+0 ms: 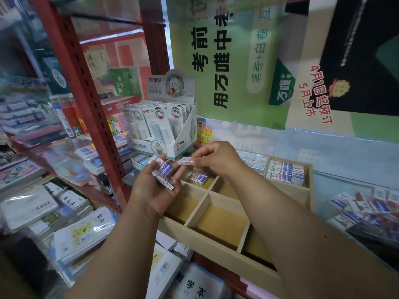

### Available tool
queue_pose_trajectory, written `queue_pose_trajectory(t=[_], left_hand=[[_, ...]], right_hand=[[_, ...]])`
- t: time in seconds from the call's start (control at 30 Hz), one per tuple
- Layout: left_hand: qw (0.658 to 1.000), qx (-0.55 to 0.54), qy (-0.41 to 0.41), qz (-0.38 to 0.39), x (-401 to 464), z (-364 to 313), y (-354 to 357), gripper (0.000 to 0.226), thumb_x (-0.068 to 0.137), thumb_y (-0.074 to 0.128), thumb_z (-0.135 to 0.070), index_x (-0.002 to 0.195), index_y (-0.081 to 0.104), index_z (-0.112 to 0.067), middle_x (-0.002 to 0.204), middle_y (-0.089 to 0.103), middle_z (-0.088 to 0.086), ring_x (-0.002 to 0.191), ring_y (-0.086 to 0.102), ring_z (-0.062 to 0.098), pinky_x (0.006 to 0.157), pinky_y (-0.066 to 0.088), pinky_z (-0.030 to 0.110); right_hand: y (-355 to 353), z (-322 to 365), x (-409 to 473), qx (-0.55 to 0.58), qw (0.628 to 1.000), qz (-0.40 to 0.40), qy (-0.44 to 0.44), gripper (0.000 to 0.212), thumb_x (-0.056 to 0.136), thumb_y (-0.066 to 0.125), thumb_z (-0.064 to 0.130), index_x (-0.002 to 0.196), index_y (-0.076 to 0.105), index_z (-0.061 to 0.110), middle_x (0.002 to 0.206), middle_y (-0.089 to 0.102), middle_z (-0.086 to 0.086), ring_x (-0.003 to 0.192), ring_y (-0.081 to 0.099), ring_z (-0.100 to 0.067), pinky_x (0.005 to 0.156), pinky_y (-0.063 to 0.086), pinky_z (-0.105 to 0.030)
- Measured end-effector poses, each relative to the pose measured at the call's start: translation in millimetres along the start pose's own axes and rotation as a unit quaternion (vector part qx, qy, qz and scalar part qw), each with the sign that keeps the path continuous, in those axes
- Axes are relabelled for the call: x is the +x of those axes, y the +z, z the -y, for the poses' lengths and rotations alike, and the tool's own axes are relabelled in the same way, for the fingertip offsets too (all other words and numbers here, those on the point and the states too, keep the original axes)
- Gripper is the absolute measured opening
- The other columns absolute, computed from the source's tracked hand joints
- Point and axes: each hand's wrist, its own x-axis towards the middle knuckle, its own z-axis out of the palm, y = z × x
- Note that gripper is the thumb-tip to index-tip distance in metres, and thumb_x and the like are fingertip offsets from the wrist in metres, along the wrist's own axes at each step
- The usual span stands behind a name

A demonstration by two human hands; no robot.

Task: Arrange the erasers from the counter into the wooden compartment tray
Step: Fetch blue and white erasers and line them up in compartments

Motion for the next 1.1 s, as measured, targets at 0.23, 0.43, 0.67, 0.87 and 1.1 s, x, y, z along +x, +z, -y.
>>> queue_pose_trajectory(t=[0.23, 0.43, 0.67, 0.87, 1.1], left_hand=[[0.998, -0.051, 0.015, -0.027, 0, 0, -2, 0.025, 0.101, 0.035, -0.028, 0.112, 0.057, -0.022, 0.116, 0.066, 0.012, 0.109, 0.064, 0.026, 0.051, 0.040, 0.016], [0.997, -0.072, 0.013, -0.025, 2, -1, -4, 0.025, 0.101, 0.037, -0.030, 0.106, 0.060, -0.021, 0.103, 0.065, 0.007, 0.088, 0.066, 0.021, 0.050, 0.045, 0.017], [0.997, -0.075, 0.011, -0.003, 5, -2, -6, 0.028, 0.101, 0.035, -0.032, 0.104, 0.060, -0.021, 0.085, 0.060, 0.005, 0.069, 0.057, 0.014, 0.050, 0.044, 0.017], [0.997, -0.070, 0.013, 0.013, 5, -2, -8, 0.026, 0.097, 0.037, -0.027, 0.102, 0.061, -0.018, 0.080, 0.059, 0.006, 0.065, 0.055, 0.014, 0.050, 0.041, 0.016], [0.999, -0.002, 0.003, 0.044, 3, 2, -4, 0.025, 0.078, 0.044, -0.020, 0.098, 0.055, -0.011, 0.083, 0.067, 0.010, 0.045, 0.044, 0.010, 0.045, 0.033, 0.014]], right_hand=[[-19, -9, 4, -0.172, 0.985, 0.032, 0.007, 0.013, 0.066, 0.084, 0.010, 0.063, 0.072, 0.015, 0.073, 0.072, -0.010, 0.067, 0.065, -0.019, 0.076, 0.057, -0.039], [-9, -9, 1, -0.309, 0.945, 0.104, -0.023, 0.015, 0.083, 0.071, 0.025, 0.085, 0.076, 0.010, 0.087, 0.070, -0.005, 0.079, 0.058, -0.015, 0.069, 0.042, -0.024], [-2, -5, -3, -0.341, 0.920, 0.188, 0.045, 0.049, 0.100, 0.030, 0.046, 0.118, 0.061, 0.012, 0.127, 0.060, -0.005, 0.116, 0.050, -0.022, 0.094, 0.035, -0.033], [1, -3, -6, -0.398, 0.897, 0.191, 0.032, 0.058, 0.100, 0.015, 0.053, 0.135, 0.050, 0.023, 0.142, 0.048, 0.003, 0.140, 0.023, -0.021, 0.115, 0.014, -0.047], [3, -11, 0, -0.301, 0.947, 0.116, -0.011, 0.052, 0.097, 0.023, 0.055, 0.121, 0.062, 0.030, 0.136, 0.049, -0.006, 0.130, 0.038, -0.025, 0.108, 0.029, -0.047]])
